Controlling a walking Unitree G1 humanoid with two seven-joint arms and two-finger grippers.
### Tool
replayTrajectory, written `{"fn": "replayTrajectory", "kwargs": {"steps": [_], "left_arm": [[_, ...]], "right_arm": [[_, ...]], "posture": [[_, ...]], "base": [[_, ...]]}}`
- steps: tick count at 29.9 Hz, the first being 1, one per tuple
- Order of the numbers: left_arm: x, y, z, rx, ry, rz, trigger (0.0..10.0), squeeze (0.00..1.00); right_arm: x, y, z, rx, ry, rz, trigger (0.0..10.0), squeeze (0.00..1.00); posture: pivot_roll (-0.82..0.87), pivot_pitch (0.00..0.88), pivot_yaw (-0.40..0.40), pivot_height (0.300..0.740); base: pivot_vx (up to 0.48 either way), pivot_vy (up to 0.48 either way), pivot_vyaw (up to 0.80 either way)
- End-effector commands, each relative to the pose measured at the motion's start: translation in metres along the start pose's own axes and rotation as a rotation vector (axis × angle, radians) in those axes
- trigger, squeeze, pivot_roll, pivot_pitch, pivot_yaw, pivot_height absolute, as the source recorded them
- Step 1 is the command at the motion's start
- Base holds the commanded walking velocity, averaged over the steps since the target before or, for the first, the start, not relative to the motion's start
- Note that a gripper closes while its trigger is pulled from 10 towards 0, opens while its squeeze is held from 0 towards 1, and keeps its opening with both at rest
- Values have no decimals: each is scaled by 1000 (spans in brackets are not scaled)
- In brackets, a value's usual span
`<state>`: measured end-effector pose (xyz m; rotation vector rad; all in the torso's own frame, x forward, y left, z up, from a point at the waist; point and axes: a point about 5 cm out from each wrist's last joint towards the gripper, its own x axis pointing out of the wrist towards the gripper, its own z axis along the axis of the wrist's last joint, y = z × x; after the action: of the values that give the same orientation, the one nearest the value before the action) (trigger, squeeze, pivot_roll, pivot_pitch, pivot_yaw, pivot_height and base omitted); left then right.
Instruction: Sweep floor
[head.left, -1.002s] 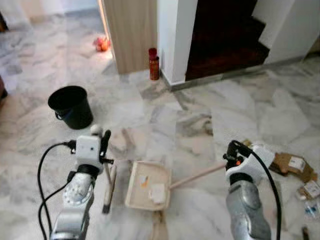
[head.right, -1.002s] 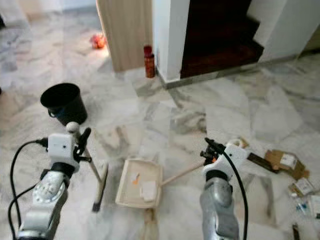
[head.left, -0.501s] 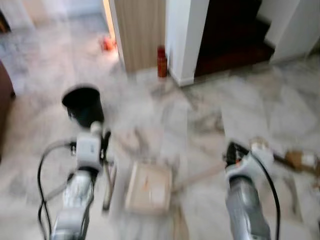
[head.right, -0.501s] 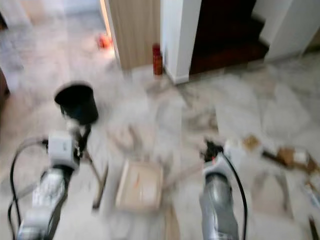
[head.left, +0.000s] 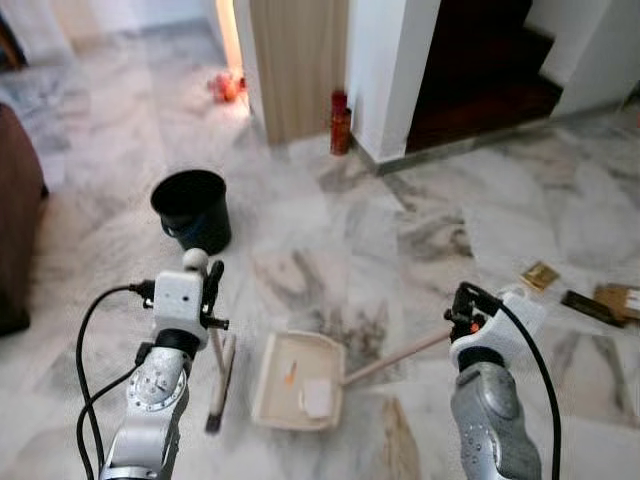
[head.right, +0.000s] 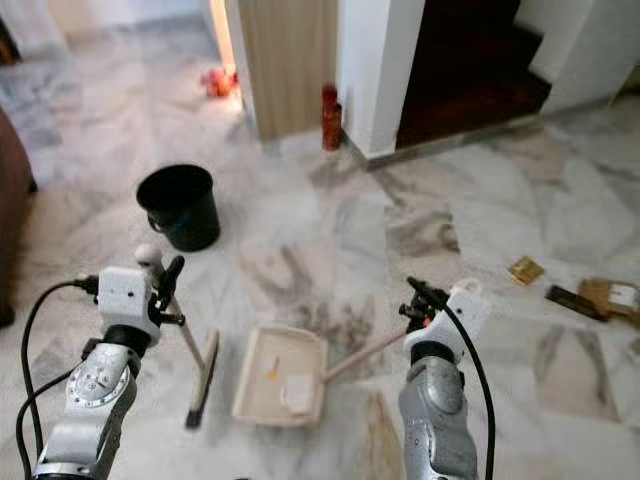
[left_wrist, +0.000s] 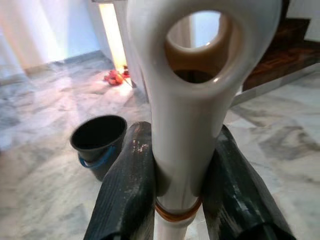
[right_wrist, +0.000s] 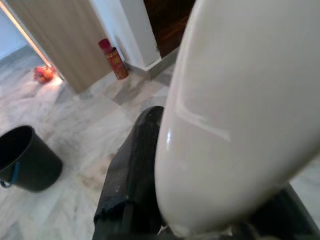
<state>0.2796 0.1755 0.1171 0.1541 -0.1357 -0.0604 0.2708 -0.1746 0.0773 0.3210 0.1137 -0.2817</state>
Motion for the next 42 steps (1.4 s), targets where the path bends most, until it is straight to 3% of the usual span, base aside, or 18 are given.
{"fn": "replayTrajectory", "kwargs": {"steps": [1,6,24,42], "left_arm": [[2,7,11,27,-52,18,10000,0],[2,7,11,32,-51,20,10000,0],[2,5,10,27,-42,15,10000,0],[1,5,8,31,-34,21,10000,0]], "right_arm": [[1,12,9,26,-42,34,10000,0],[1,12,9,23,-42,35,10000,0],[1,13,8,15,-42,49,10000,0],[3,13,7,23,-29,58,10000,0]], "posture": [[-7,98,-3,740],[-7,99,-2,740],[-3,89,-1,740],[-5,79,-5,740]], "base": [[0,0,0],[0,0,0],[0,0,780],[105,0,0]]}}
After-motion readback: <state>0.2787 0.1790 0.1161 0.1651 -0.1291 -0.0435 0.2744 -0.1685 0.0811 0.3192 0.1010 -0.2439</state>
